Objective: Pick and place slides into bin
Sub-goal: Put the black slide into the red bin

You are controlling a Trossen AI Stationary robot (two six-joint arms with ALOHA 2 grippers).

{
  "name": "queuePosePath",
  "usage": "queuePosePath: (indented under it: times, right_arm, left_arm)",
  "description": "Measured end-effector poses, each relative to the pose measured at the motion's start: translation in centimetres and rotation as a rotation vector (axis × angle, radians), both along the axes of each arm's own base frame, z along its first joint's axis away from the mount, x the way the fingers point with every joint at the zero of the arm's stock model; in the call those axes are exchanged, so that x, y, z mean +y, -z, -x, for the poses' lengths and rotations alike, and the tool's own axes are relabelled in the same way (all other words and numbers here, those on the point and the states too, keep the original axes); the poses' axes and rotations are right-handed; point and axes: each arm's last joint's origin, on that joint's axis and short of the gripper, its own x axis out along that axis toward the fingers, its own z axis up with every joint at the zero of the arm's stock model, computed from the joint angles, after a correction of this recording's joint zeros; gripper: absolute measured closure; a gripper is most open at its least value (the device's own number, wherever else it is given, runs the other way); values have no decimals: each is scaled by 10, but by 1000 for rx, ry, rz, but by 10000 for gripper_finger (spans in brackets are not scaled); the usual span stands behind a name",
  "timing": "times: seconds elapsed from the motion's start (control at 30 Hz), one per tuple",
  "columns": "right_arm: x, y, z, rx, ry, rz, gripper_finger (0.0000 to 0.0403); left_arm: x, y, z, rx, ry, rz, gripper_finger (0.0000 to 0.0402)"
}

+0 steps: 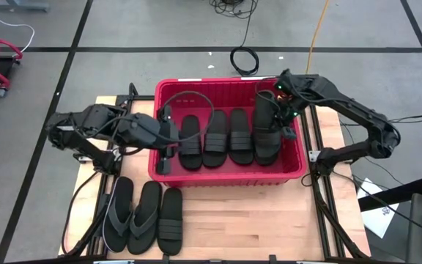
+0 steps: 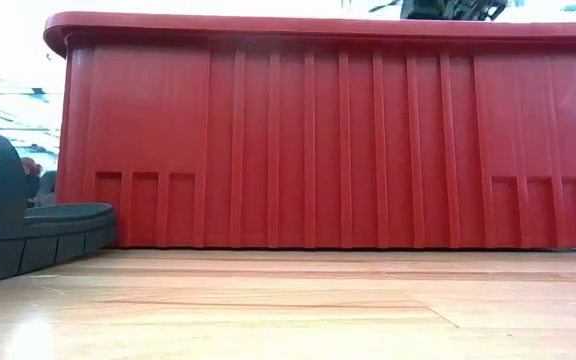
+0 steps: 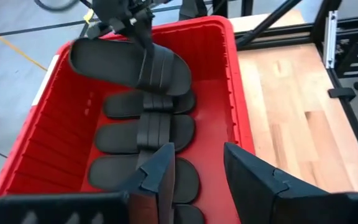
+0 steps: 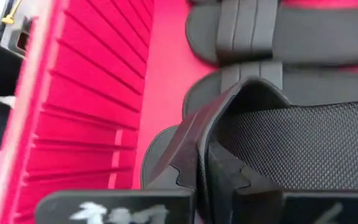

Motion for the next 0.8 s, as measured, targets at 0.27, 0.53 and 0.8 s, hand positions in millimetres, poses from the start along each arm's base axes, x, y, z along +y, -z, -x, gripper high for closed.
queuePosePath:
  times: [0.27,0.53,0.8]
  right_arm:
    - [-5,35,-2,54,-32,-117,399]
    - [-6,70,-2,92,13,-140,399]
    - [-5,84,1,149,51,-119,399]
  left_arm:
    - [5,0,-1,-1,-20,1,270]
    - [8,0,-2,-1,-27,-6,270]
    - [15,0,-3,0,-45,0,270]
